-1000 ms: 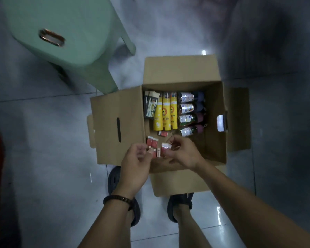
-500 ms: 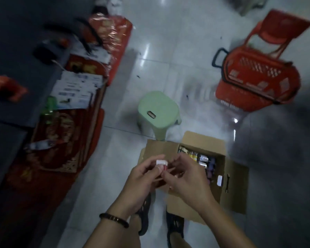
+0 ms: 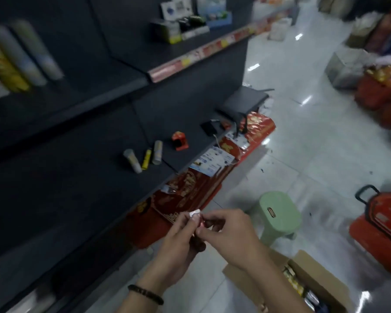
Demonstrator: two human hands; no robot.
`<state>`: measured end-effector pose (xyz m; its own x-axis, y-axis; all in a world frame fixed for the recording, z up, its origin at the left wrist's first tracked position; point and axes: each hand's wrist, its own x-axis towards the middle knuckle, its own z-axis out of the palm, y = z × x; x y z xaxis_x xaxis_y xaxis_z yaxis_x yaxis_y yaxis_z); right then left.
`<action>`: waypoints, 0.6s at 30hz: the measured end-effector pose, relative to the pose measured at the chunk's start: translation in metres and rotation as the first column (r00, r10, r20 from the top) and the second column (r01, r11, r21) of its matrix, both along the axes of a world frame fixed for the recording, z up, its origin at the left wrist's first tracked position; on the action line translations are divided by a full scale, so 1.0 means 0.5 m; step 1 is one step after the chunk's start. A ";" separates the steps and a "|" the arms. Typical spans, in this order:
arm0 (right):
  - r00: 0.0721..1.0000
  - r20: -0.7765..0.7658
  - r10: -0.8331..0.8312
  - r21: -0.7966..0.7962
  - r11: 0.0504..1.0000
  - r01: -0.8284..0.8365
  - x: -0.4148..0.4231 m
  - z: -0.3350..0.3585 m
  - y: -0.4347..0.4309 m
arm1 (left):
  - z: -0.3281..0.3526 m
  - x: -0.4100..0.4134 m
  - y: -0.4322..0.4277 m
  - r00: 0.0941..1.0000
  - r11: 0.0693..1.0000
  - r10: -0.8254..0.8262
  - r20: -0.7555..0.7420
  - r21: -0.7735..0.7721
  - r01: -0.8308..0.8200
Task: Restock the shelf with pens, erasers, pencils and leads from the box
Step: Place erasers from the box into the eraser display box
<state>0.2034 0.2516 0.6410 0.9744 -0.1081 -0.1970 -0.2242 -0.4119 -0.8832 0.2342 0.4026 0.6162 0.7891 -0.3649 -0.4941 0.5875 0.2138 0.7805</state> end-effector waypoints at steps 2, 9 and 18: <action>0.999 -0.052 0.015 0.198 0.980 -0.004 0.029 0.038 0.107 | 0.036 0.009 0.106 0.998 0.998 0.057 0.002 -0.028 -0.057; 0.987 -0.156 0.042 0.455 0.890 0.034 0.114 0.124 0.473 | 0.127 0.021 0.443 0.968 0.978 0.203 0.150 0.017 -0.208; 0.989 -0.024 0.149 0.536 0.837 -0.113 0.251 0.184 0.730 | 0.181 0.099 0.776 0.851 0.873 0.487 0.197 -0.114 -0.473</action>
<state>0.3287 0.6165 0.7328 0.9560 0.1580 -0.2472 -0.2628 0.0873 -0.9609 0.2836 0.7906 0.7066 0.9567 0.0637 -0.2841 0.2211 0.4758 0.8513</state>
